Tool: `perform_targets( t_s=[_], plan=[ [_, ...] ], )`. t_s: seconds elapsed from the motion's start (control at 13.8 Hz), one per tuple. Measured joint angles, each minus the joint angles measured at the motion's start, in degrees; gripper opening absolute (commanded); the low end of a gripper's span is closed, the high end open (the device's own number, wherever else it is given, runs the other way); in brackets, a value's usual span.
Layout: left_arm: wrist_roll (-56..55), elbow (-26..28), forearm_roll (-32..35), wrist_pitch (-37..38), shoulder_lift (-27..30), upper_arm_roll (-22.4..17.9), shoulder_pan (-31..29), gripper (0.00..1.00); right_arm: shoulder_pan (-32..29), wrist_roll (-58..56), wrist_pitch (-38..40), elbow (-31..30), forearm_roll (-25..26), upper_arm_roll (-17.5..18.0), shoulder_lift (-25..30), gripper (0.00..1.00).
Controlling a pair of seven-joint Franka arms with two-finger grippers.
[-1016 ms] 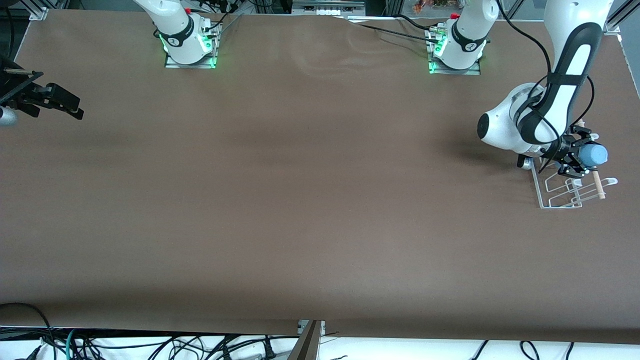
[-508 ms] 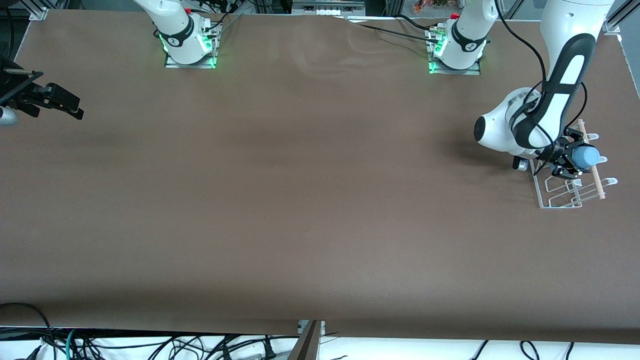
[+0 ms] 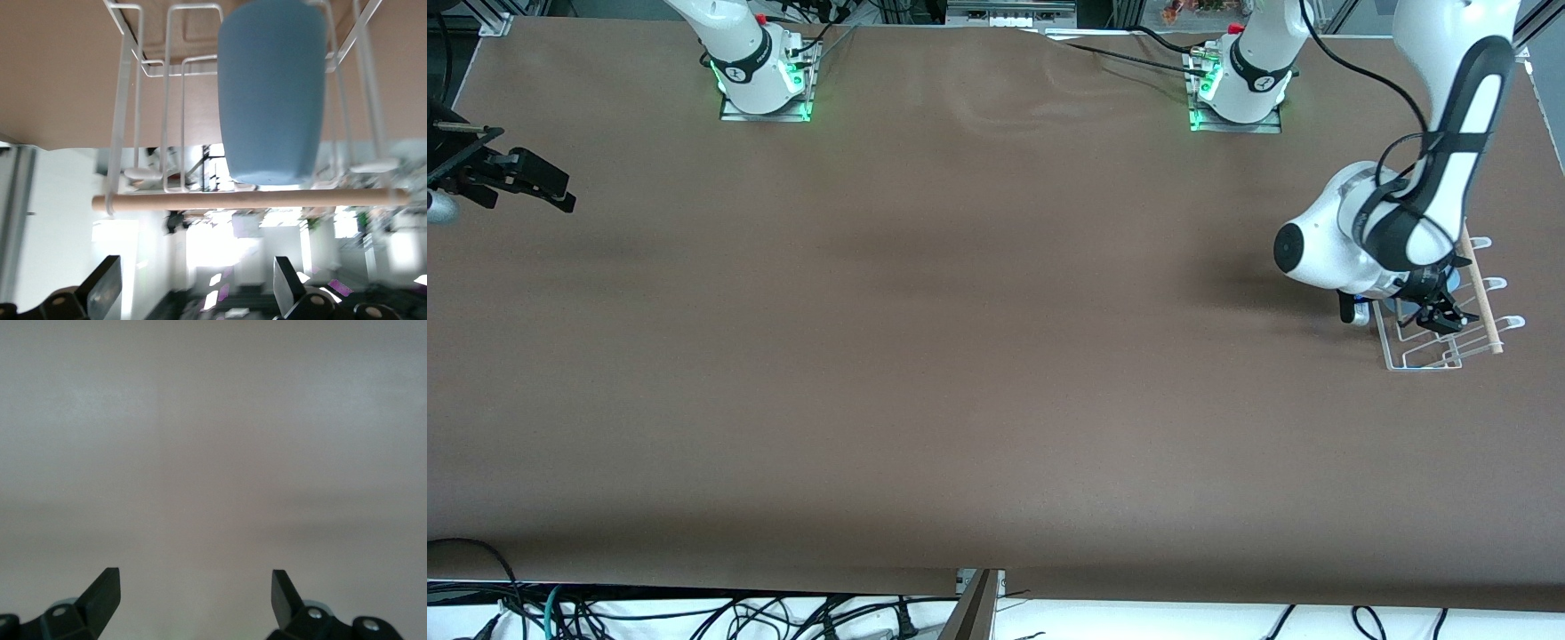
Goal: Transfer cup to left arm and place on rack
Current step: 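Open the left gripper and raise it away from the rack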
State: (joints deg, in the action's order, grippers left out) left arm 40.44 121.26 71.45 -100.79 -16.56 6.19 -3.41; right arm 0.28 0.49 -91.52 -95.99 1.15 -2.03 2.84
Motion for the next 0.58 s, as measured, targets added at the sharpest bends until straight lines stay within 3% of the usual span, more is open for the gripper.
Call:
perform_targets(
  t_s=[0.29,0.58],
  plan=[
    [1.12,-16.99,-26.16,2.20,2.44,-0.01,0.39,1.00,0.00,0.00,0.01,0.01,0.00,0.00,0.00,1.00],
    [0.52,-30.23,-40.97,2.19,5.06,-0.01,0.61,1.00,-0.01,0.00,0.03,0.03,0.00,0.00,0.00,1.00]
  ],
)
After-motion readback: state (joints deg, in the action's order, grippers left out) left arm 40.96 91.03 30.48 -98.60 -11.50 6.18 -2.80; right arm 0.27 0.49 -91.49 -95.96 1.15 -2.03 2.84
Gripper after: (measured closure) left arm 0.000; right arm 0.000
